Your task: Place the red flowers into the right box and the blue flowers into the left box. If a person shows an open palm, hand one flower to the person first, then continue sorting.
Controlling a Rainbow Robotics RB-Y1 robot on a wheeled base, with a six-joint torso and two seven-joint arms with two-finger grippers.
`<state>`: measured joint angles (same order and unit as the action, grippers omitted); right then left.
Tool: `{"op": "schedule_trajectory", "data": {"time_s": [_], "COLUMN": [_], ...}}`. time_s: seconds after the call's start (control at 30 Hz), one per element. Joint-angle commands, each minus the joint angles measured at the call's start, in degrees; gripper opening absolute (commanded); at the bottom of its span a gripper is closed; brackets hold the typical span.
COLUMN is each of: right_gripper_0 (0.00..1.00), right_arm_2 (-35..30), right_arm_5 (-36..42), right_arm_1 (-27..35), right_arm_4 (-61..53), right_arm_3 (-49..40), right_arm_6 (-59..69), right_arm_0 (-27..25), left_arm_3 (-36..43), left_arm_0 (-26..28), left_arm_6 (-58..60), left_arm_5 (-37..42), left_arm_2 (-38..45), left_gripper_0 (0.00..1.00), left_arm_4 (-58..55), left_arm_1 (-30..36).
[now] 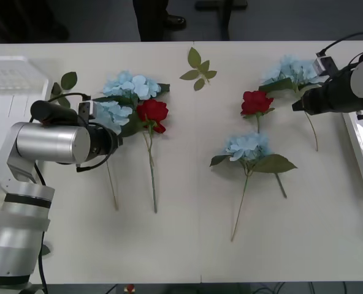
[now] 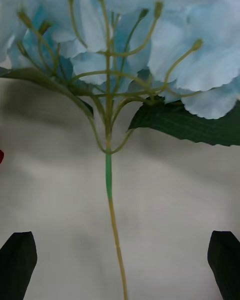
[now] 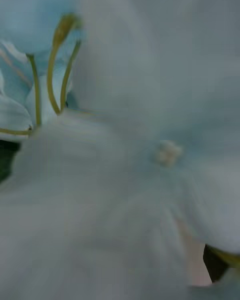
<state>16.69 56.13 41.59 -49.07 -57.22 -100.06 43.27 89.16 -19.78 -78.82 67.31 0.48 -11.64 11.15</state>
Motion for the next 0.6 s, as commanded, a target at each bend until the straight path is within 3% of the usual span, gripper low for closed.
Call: {"op": "schedule_trajectory", "data": {"time_s": [0.03, 0.1, 0.13, 0.17, 0.3, 0.33, 0.6], "right_gripper_0": [1.00, 1.00, 1.00, 1.00, 1.00, 1.00, 0.97], "right_arm_2": [-0.7, -0.8, -0.8, -0.8, -0.8, -0.8, -0.8], "right_arm_5": [-2.0, -2.7, -3.0, -3.2, -4.4, -4.6, -6.9], "right_arm_1": [-2.0, -3.0, -3.4, -3.6, -5.1, -5.4, -7.5], "right_arm_4": [3.1, 4.3, 4.6, 4.7, 5.4, 5.6, 7.1], "right_arm_3": [1.6, 2.2, 2.6, 2.8, 3.9, 4.1, 5.5], "right_arm_6": [1.1, 1.1, 1.2, 1.2, 1.4, 1.4, 1.6], "right_arm_0": [1.8, 1.8, 1.9, 1.9, 1.9, 1.9, 1.8], "left_arm_3": [-2.1, -2.9, -3.3, -3.6, -4.5, -4.5, -4.3], "left_arm_0": [-3.6, -4.2, -4.5, -4.7, -4.9, -4.8, -5.2], "left_arm_6": [-1.8, -1.8, -1.9, -1.9, -2.0, -2.0, -1.6], "left_arm_5": [-0.9, -0.9, -0.9, -0.9, -0.9, -0.9, -0.8], "left_arm_2": [1.1, 1.4, 1.4, 1.4, 1.0, 0.9, 0.6], "left_gripper_0": [1.00, 1.00, 0.96, 0.85, 0.04, 0.00, 0.00], "left_arm_4": [0.7, 1.1, 1.4, 1.5, 4.1, 4.2, 3.1], "left_arm_1": [1.2, 1.2, 1.2, 1.2, 1.5, 1.6, 2.8]}}
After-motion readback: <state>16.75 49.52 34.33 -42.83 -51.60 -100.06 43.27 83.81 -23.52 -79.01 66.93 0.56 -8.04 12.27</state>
